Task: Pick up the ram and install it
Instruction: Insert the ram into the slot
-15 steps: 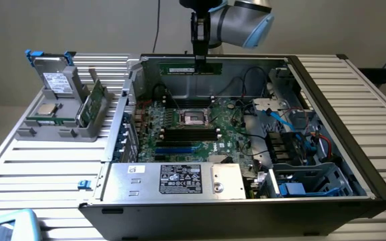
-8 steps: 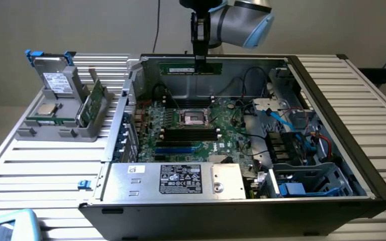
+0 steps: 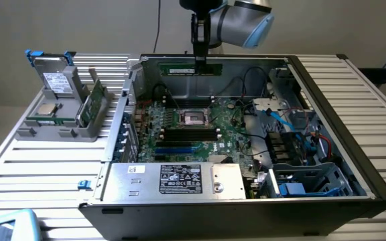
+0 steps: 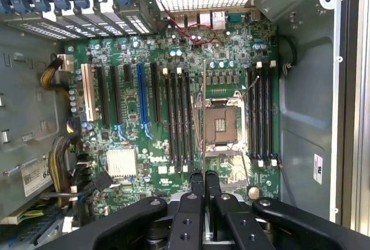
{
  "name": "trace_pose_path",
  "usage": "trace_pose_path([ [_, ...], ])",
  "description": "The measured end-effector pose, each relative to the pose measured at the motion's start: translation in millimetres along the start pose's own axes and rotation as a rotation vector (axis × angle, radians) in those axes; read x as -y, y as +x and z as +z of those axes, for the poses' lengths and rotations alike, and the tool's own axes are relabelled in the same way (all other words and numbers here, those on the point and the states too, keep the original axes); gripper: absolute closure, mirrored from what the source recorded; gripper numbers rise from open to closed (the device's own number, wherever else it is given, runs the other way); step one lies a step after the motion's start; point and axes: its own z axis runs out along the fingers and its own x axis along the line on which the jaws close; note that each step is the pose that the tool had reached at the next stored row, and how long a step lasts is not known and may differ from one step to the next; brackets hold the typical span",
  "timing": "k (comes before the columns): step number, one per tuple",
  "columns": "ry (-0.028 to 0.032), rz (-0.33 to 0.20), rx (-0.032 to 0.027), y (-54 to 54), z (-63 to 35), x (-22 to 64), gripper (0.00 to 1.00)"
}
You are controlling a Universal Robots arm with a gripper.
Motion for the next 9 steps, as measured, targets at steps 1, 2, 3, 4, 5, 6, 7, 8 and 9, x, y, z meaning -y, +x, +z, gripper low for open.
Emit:
trace_pose_path([
  [1, 0.0, 0.0, 0.0, 0.0, 1.2, 0.0, 0.87],
  [2, 0.0, 0.0, 0.0001, -0.1, 2.8, -0.1, 0.87],
  [3, 0.0, 0.0, 0.0, -0.1, 4.6, -0.2, 0.87],
  [4, 0.0, 0.0, 0.0001, -0.1, 6.4, -0.2, 0.87],
  [5, 0.0001, 0.0, 0.0002, -0.2, 8.2, -0.3, 0.87],
  [6, 0.0, 0.0, 0.0001, -0.2, 10.1, -0.4, 0.87],
  [7, 0.0, 0.0, 0.0, -0.2, 11.7, -0.5, 0.87],
  [8, 0.0, 0.0, 0.0001, -0.2, 13.7, -0.6, 0.87],
  [9, 0.0001, -0.001, 0.0001, -0.3, 15.4, -0.7, 0.87],
])
